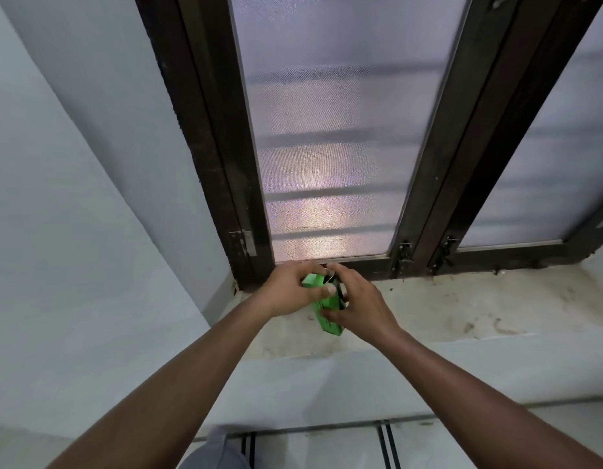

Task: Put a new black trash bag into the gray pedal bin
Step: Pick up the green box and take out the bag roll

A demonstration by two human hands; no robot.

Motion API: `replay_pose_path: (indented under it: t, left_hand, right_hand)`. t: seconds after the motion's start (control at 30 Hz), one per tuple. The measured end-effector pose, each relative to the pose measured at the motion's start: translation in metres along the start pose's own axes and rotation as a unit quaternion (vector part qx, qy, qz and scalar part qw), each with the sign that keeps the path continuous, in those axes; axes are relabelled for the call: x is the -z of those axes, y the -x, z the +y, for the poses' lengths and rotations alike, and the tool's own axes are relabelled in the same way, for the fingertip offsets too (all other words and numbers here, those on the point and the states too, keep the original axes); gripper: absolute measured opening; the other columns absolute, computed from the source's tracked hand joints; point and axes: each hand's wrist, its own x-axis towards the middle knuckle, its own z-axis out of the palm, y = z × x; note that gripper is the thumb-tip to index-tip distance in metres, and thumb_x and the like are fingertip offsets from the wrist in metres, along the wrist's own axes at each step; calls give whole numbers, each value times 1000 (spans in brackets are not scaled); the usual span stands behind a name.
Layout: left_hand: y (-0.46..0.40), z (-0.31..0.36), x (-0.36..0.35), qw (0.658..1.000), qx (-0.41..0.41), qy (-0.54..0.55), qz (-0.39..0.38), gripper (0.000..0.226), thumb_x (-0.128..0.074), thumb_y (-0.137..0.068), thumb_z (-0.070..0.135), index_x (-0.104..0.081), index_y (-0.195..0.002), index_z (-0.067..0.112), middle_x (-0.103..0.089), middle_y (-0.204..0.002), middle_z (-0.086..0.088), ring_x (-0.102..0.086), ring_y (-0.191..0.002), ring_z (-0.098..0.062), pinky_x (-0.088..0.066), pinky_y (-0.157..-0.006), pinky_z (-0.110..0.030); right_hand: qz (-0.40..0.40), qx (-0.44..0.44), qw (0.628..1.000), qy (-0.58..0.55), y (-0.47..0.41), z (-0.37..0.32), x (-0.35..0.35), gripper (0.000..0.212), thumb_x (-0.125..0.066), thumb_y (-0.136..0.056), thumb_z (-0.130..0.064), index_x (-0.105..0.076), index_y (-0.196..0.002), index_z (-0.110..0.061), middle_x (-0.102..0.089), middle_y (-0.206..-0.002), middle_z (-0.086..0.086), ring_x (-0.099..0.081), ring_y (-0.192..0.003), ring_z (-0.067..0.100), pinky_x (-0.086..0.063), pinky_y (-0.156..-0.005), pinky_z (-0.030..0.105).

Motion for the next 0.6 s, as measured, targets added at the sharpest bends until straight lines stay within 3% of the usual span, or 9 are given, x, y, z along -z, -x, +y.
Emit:
replay_pose_path:
  t: [0.07,0.2,0.3,0.4,0.5,0.6]
  left_hand:
    - [-1,-2,-1,999,1,-34,18,47,-87,-72,50,-67,-112,36,-67,-111,0,-67,-97,-20,-57,-84,-34]
    - [5,-8,-10,991,48,83,95,45,-92,-73,28,-54,-98,26,-75,-97,0,-75,-88,-16,-63,-80,-44]
    - [10,-13,-21,981,41,138,126,33,-85,-82,27,-60,-103,31,-75,-106,6,-74,-95,-13,-61,-88,-44]
    - [12,-15,-26,971,43,201,120,32,-75,-92,27,-57,-117,37,-70,-123,5,-70,-105,-15,-59,-94,-43]
    - [14,-20,-28,976,32,202,69,56,-77,-90,23,-47,-133,43,-64,-128,11,-66,-113,-14,-57,-100,-44]
    - [12,-23,-27,989,16,127,72,80,-83,-82,20,-42,-144,47,-62,-132,10,-64,-117,-15,-56,-100,-40]
  right_hand:
    - [0,-7,1000,1,-1,-3,-1,91,-88,-66,-39,-41,-145,-39,-56,-134,-13,-62,-105,13,-57,-88,40]
    - [12,-39,999,-30,-4,-8,-3,96,-91,-56,-44,-48,-141,-35,-57,-129,-12,-62,-109,13,-58,-86,38]
    - [34,-57,994,-86,-7,-9,-6,84,-91,-60,-37,-56,-136,-31,-61,-122,-12,-61,-109,8,-56,-86,32]
    - [64,-98,975,-190,-5,-16,-7,61,-84,-74,-19,-64,-131,-26,-69,-112,-12,-67,-102,5,-59,-85,30]
    - [52,-202,906,-367,-6,-27,-6,46,-62,-90,-1,-64,-133,-17,-70,-112,-3,-74,-96,24,-65,-82,41]
    - [54,-298,804,-512,-12,-31,-5,28,-56,-97,-4,-68,-120,-14,-70,-112,9,-74,-82,39,-63,-85,51]
